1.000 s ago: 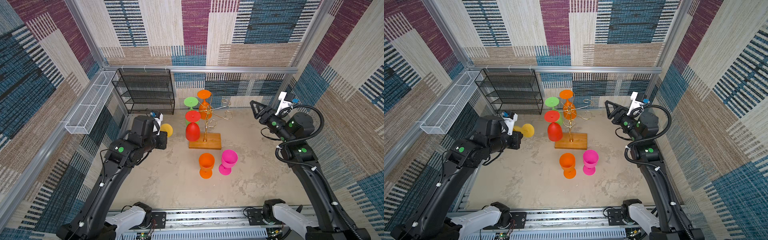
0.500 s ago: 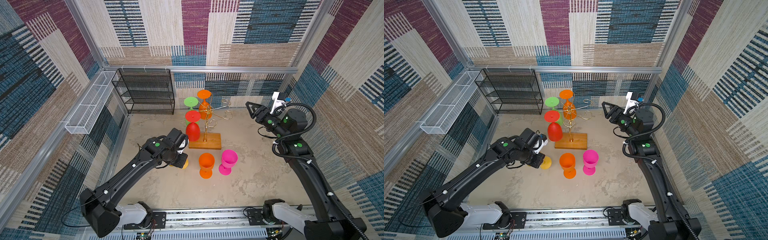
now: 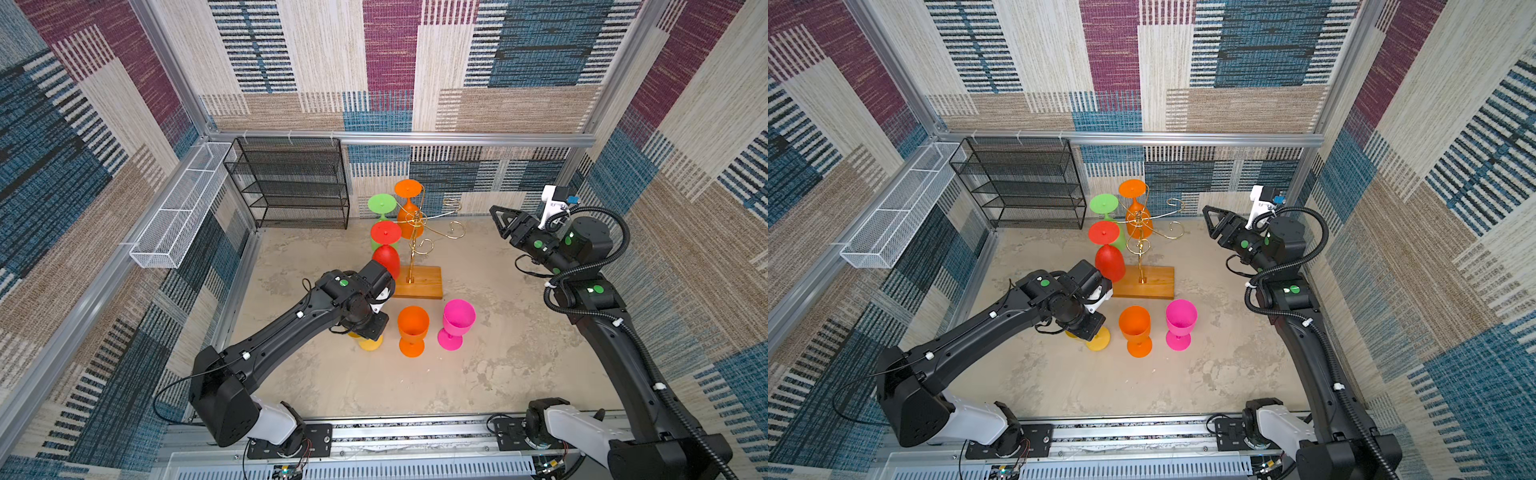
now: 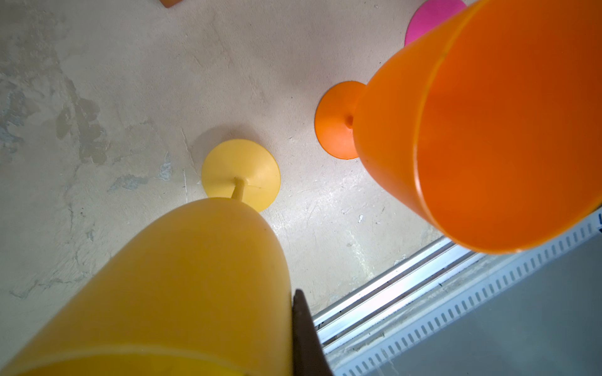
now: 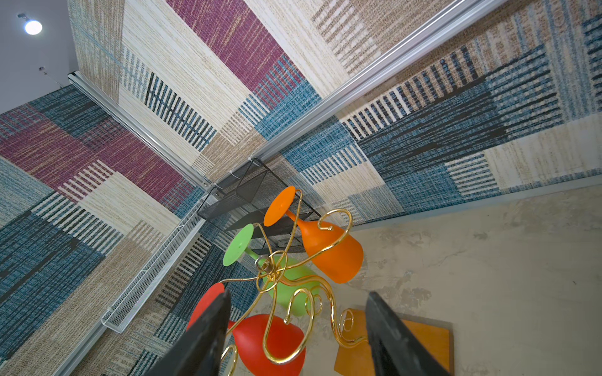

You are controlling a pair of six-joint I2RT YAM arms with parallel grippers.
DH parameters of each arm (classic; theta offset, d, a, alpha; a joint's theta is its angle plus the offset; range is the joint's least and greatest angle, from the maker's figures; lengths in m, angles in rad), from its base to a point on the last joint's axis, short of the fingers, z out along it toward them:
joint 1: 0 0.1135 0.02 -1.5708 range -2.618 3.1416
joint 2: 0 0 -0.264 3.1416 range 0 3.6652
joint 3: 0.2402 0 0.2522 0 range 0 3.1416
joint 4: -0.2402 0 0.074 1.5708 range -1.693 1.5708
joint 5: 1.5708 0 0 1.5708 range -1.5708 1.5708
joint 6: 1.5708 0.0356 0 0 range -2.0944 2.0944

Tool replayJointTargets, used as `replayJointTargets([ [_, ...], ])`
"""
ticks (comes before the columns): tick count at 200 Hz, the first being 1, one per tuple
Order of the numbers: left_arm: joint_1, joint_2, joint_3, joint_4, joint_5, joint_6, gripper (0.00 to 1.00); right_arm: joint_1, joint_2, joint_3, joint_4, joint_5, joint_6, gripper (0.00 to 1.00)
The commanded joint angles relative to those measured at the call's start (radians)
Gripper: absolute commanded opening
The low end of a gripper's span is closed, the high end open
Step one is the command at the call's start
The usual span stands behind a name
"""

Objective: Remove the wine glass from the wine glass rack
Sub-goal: 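Lower the yellow glass upright beside the orange glass with the left gripper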

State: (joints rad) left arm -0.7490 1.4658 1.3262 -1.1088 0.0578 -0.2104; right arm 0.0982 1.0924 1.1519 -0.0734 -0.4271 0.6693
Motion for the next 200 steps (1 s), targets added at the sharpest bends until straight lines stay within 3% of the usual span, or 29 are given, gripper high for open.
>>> replayJointTargets([
  [1, -0.006, 0.014, 0.008, -0.011, 0.010, 0.020, 0.00, 0.000, 0.005, 0.006, 0.014, -0.010, 0.007, 0.67],
  [46, -0.013, 0.040, 0.013, -0.011, 0.016, 0.023, 0.00, 0.000, 0.007, 0.001, 0.015, -0.012, 0.006, 0.67],
  [153, -0.018, 0.039, 0.058, -0.022, 0.054, 0.016, 0.31, 0.000, 0.009, -0.008, 0.014, -0.018, 0.005, 0.67],
  [200, -0.021, -0.063, 0.135, -0.046, 0.087, -0.014, 0.41, 0.000, 0.001, -0.011, 0.010, -0.014, 0.000, 0.67],
])
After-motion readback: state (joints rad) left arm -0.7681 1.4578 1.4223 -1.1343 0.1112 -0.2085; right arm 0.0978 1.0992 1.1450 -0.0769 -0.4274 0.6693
